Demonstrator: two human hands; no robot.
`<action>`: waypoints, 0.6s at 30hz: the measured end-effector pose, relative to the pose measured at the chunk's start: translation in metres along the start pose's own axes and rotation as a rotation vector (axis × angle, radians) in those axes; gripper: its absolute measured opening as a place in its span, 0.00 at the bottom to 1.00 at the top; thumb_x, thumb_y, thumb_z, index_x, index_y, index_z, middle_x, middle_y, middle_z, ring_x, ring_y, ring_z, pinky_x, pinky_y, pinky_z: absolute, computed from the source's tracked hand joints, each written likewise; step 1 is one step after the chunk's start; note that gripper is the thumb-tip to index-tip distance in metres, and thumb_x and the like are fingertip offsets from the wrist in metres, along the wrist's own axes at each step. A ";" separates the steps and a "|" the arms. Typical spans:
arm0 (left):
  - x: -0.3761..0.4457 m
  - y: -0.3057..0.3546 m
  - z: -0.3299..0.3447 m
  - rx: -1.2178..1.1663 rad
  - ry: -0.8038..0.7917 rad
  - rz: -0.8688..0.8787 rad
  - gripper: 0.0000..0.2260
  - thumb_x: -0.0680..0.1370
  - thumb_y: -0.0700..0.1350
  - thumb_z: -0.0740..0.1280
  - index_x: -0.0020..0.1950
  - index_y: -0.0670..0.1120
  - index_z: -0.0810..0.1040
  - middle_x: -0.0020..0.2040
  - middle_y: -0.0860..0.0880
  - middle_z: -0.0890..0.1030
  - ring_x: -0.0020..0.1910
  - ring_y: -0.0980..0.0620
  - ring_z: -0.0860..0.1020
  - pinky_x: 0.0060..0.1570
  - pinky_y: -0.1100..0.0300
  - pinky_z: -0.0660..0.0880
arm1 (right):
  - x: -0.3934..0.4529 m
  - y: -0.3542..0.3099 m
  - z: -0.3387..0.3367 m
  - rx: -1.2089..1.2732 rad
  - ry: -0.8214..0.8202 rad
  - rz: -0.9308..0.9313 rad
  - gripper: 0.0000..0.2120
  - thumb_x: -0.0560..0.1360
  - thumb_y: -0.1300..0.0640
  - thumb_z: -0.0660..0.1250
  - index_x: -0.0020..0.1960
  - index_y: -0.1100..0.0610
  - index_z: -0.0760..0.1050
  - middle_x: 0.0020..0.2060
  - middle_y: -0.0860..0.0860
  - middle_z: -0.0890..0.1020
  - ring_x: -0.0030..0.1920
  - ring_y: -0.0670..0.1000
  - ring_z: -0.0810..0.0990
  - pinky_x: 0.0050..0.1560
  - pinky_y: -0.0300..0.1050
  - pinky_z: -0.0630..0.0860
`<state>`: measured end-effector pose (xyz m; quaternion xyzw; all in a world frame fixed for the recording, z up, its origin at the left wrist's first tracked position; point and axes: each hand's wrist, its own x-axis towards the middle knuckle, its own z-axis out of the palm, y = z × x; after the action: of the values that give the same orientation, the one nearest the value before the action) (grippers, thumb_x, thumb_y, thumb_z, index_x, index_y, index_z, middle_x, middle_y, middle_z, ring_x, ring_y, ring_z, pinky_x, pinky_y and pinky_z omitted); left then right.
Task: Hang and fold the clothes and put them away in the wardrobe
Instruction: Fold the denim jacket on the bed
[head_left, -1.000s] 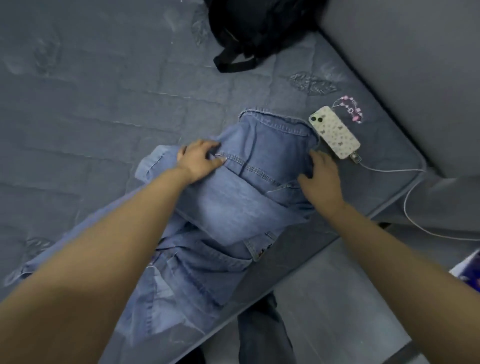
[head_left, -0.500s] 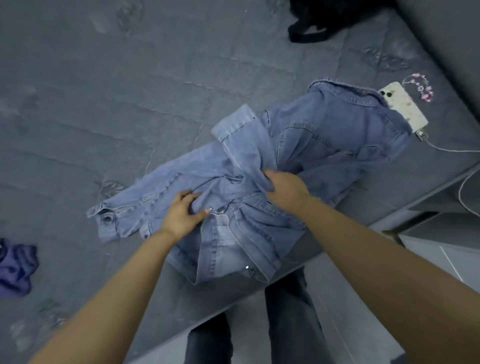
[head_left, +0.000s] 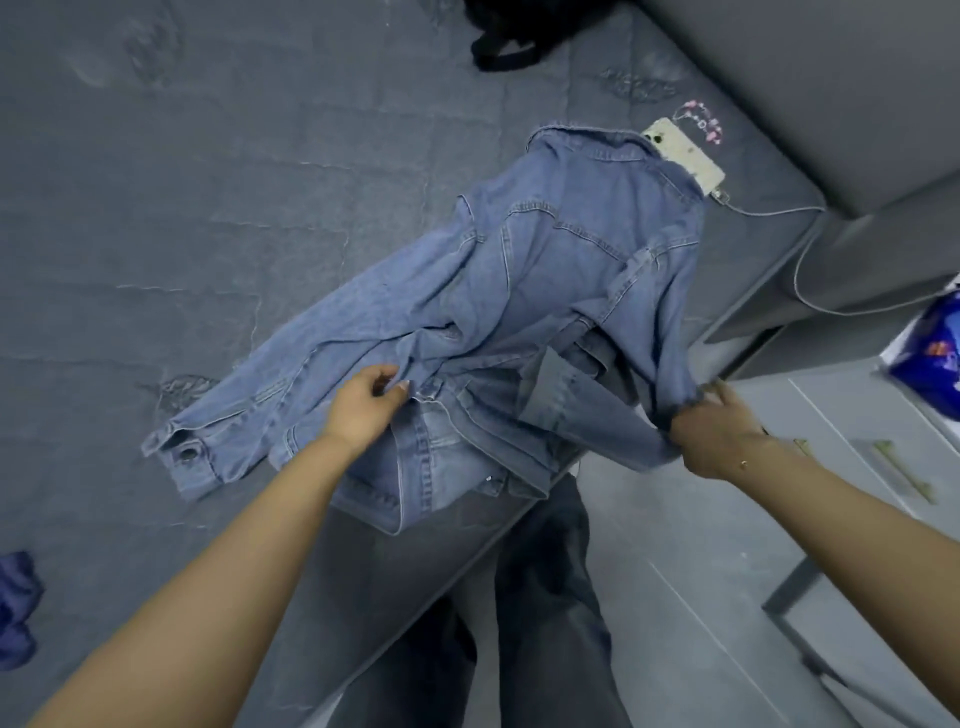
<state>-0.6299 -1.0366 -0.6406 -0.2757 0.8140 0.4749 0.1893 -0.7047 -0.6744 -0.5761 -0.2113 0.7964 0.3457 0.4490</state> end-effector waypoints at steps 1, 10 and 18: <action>0.003 0.003 -0.002 -0.009 -0.009 -0.007 0.14 0.80 0.44 0.66 0.64 0.40 0.76 0.57 0.47 0.78 0.55 0.52 0.75 0.53 0.66 0.67 | 0.001 -0.005 -0.005 -0.030 -0.105 0.045 0.21 0.80 0.55 0.57 0.73 0.48 0.66 0.74 0.49 0.67 0.76 0.55 0.57 0.75 0.57 0.44; 0.066 0.035 -0.027 0.027 0.151 0.060 0.12 0.81 0.43 0.64 0.61 0.38 0.79 0.62 0.39 0.78 0.63 0.43 0.75 0.65 0.53 0.69 | 0.052 -0.015 -0.103 0.523 0.422 -0.134 0.14 0.80 0.57 0.58 0.60 0.58 0.77 0.55 0.57 0.79 0.54 0.58 0.77 0.46 0.46 0.72; 0.155 0.053 -0.014 0.223 0.197 -0.151 0.24 0.78 0.55 0.67 0.72 0.47 0.69 0.71 0.42 0.69 0.70 0.42 0.67 0.70 0.46 0.63 | 0.148 0.000 -0.220 0.541 0.605 -0.427 0.16 0.79 0.62 0.59 0.65 0.60 0.76 0.61 0.60 0.74 0.63 0.60 0.71 0.60 0.54 0.70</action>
<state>-0.7842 -1.0694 -0.6869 -0.3587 0.8532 0.3368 0.1731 -0.9047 -0.8413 -0.6250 -0.3373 0.8920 -0.0520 0.2966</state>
